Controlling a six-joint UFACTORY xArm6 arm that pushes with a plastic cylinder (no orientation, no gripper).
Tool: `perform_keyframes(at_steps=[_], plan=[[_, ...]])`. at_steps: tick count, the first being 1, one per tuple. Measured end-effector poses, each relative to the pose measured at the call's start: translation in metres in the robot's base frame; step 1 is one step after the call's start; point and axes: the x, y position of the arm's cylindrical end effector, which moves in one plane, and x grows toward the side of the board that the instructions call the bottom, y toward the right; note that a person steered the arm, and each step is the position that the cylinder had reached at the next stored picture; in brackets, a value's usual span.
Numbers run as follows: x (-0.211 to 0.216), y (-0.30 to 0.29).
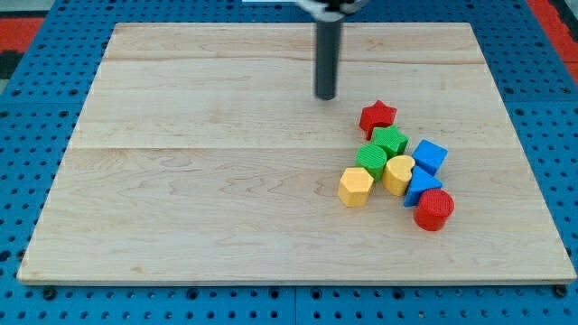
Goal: Push the red star to the top center
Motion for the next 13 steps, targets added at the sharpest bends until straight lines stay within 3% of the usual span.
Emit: perform_keyframes(at_steps=[2, 3, 4, 9, 13], plan=[[0.007, 0.133], [0.030, 0.133], [0.043, 0.106], [0.077, 0.088], [0.075, -0.042]])
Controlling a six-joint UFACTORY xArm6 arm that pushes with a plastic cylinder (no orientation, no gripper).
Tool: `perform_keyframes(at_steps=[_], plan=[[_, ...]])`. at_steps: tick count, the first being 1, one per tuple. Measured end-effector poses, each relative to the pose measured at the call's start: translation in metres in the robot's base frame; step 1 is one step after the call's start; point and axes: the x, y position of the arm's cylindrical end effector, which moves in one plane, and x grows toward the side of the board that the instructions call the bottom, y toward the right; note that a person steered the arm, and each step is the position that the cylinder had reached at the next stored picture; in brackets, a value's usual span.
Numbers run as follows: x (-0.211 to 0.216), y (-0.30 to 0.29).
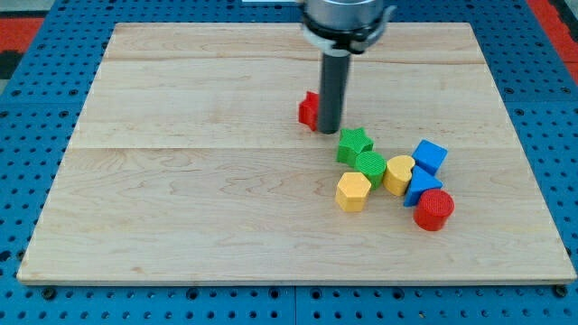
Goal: Push the red star to the top center
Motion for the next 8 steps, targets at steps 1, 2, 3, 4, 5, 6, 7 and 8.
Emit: perform_keyframes(at_steps=[1, 2, 3, 4, 5, 6, 7, 8], plan=[[-0.003, -0.017], [0.001, -0.017], [0.010, -0.017], [0.003, -0.006], [-0.036, -0.016], [-0.064, -0.010], [-0.109, -0.020], [-0.156, -0.054]])
